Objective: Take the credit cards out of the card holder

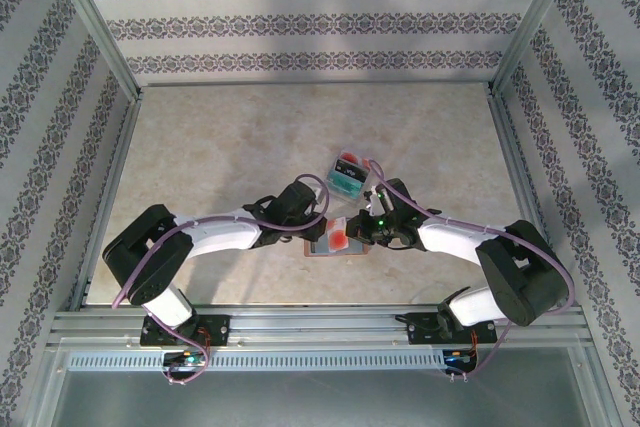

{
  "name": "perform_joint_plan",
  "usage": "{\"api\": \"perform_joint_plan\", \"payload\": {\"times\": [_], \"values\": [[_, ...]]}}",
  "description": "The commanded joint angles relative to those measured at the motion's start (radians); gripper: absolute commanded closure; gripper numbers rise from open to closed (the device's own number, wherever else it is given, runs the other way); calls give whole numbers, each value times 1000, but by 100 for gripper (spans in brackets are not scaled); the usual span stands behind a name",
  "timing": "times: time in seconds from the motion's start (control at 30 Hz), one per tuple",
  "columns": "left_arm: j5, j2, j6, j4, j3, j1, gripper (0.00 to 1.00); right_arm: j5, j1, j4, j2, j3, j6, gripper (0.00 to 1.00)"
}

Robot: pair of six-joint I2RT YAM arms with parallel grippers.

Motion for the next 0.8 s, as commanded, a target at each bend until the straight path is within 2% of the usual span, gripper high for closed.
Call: {"api": "perform_joint_plan", "payload": {"times": [0.0,0.23,0.5,0.77], "values": [[42,23,23,-3,30,-14,86,7,14,25,10,3,19,92],[91,98,3,28,33,-16,91,-16,16,82,0,-11,45,88],[99,114,-3,29,29,-16,94,-27,34,162,12,-25,79,82],[102,113,-11,37,25,-16,94,-7,62,171,51,-12,80,80]]}}
